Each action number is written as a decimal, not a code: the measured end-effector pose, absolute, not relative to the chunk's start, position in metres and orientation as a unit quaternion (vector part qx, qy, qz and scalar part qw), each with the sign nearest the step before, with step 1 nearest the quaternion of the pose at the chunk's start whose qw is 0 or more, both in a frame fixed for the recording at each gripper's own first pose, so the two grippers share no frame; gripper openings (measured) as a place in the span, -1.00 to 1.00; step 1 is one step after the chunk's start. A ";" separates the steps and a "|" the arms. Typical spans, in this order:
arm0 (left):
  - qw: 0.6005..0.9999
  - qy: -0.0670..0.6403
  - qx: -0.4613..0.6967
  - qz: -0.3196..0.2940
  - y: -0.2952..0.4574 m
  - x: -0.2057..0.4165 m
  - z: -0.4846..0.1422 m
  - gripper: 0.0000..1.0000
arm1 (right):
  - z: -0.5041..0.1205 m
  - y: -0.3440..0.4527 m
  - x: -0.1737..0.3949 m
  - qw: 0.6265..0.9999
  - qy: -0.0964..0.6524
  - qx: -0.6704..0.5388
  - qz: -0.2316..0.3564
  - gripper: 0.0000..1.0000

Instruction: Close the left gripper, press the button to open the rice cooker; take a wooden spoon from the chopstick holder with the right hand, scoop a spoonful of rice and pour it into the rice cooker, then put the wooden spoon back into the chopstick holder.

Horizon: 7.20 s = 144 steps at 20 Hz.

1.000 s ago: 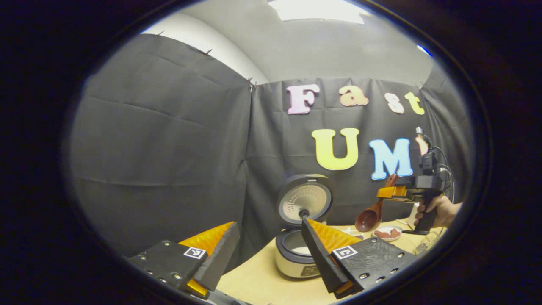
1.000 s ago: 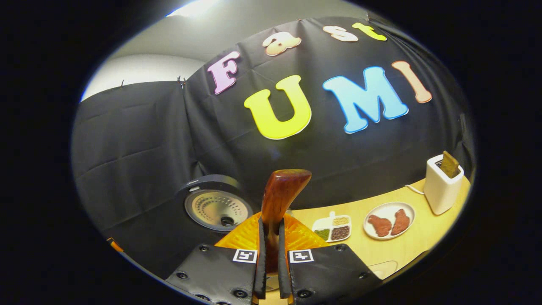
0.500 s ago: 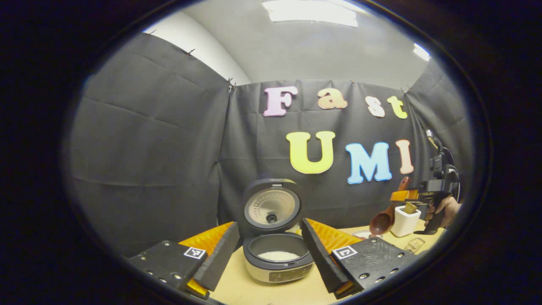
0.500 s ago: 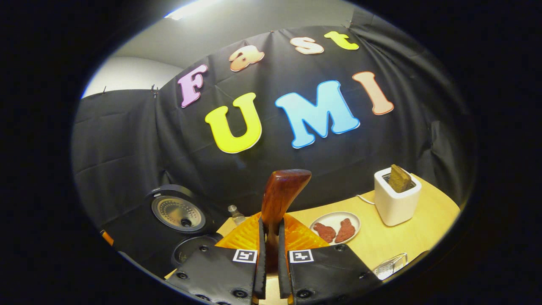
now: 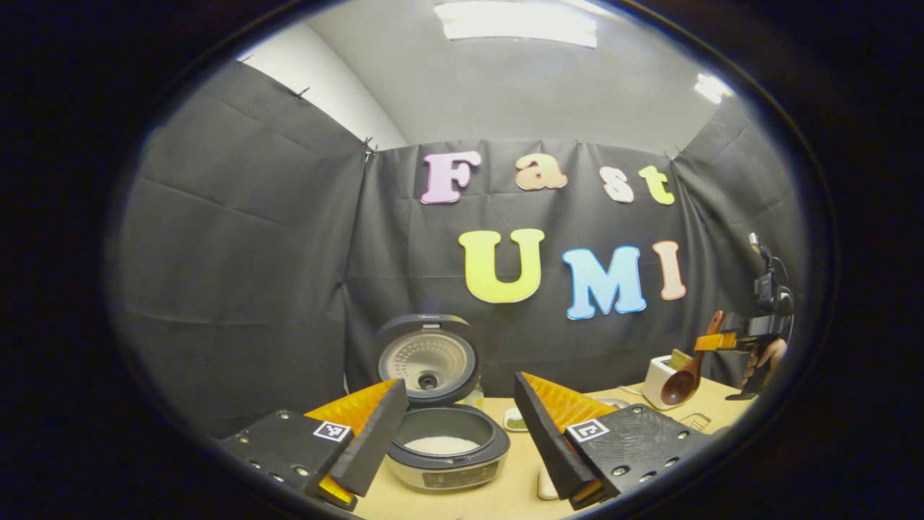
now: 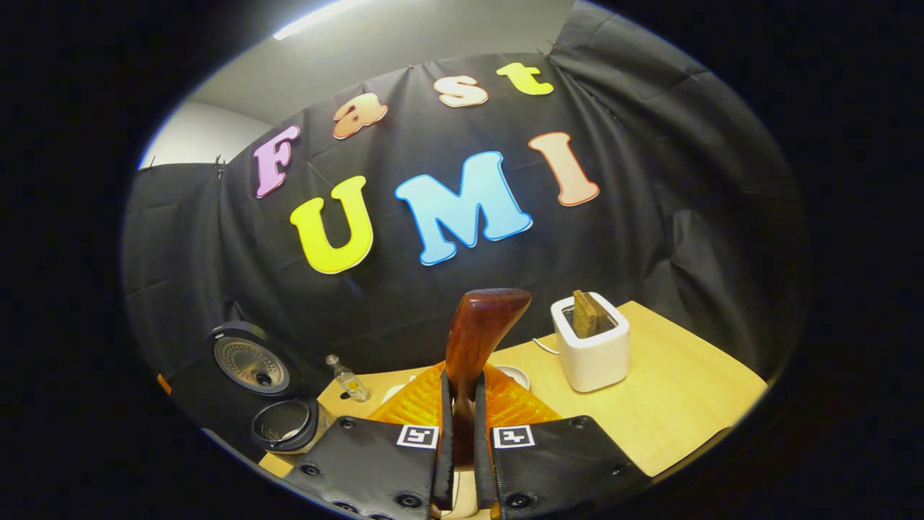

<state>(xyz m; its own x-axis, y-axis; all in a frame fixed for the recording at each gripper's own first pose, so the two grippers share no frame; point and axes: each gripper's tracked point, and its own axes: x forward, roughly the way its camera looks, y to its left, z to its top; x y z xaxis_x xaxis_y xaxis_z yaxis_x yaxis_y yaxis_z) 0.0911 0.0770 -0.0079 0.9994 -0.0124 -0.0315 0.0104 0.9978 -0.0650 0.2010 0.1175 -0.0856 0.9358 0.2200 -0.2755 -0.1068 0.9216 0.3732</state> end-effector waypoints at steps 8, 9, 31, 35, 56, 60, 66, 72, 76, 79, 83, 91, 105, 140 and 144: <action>0.999 0.022 -0.023 -0.027 0.047 0.090 -0.005 0.79 | -0.129 0.056 0.184 0.969 0.182 0.160 0.039 -0.73; 0.999 0.023 -0.021 -0.028 0.046 0.089 -0.005 0.79 | -0.137 0.052 0.183 0.969 0.187 0.157 0.036 -0.73; 0.999 0.030 0.009 -0.020 0.041 0.070 -0.001 0.79 | -0.236 0.048 0.149 0.955 0.256 0.141 0.049 -0.51; 0.999 0.025 0.000 -0.025 0.034 0.069 0.001 0.79 | -0.220 0.024 0.146 0.963 0.243 0.110 0.033 0.49; 1.000 0.008 -0.024 0.019 0.085 0.186 0.056 0.79 | -0.073 -0.011 0.103 0.992 0.130 0.000 0.003 0.96; 0.999 0.016 -0.042 0.028 0.107 0.238 0.064 0.79 | -0.074 -0.011 0.095 0.991 0.131 -0.010 -0.010 0.96; 0.998 0.030 -0.043 0.037 0.134 0.310 0.055 0.84 | -0.088 -0.012 0.083 0.988 0.151 -0.006 -0.037 0.98; 0.997 0.052 -0.044 0.037 0.153 0.376 0.029 0.79 | -0.093 -0.009 0.077 0.985 0.161 -0.011 -0.064 0.98; 0.996 0.070 -0.043 0.035 0.162 0.411 0.004 0.79 | -0.092 0.004 0.074 0.984 0.163 -0.006 -0.068 0.98; 0.996 0.074 -0.033 0.037 0.167 0.432 -0.007 0.79 | -0.093 0.010 0.075 0.984 0.162 -0.015 -0.073 0.98; 0.994 0.098 -0.041 0.039 0.169 0.451 -0.036 0.79 | -0.092 0.019 0.074 0.984 0.163 -0.016 -0.070 0.97; 0.992 0.109 -0.043 0.044 0.165 0.439 -0.053 0.86 | -0.083 0.014 0.073 0.986 0.155 -0.023 -0.064 0.99; 0.992 0.117 -0.031 0.044 0.131 0.345 -0.078 0.92 | -0.076 -0.007 0.060 0.988 0.150 -0.018 -0.018 0.99; 0.977 0.206 -0.025 0.039 0.079 0.224 -0.233 0.93 | -0.099 -0.022 0.046 0.984 0.178 -0.016 0.019 0.92; 0.978 0.201 -0.021 0.044 0.079 0.222 -0.236 0.87 | -0.102 -0.021 0.046 0.983 0.181 -0.020 0.020 0.99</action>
<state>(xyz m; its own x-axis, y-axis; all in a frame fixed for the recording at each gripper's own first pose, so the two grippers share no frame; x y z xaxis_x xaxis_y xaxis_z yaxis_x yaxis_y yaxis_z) 0.2220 0.0788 -0.2356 0.9158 0.0769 -0.3942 -0.0937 0.9953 -0.0235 0.0463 -0.0209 -0.1016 0.9339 0.0313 -0.3561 -0.0460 0.9984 -0.0329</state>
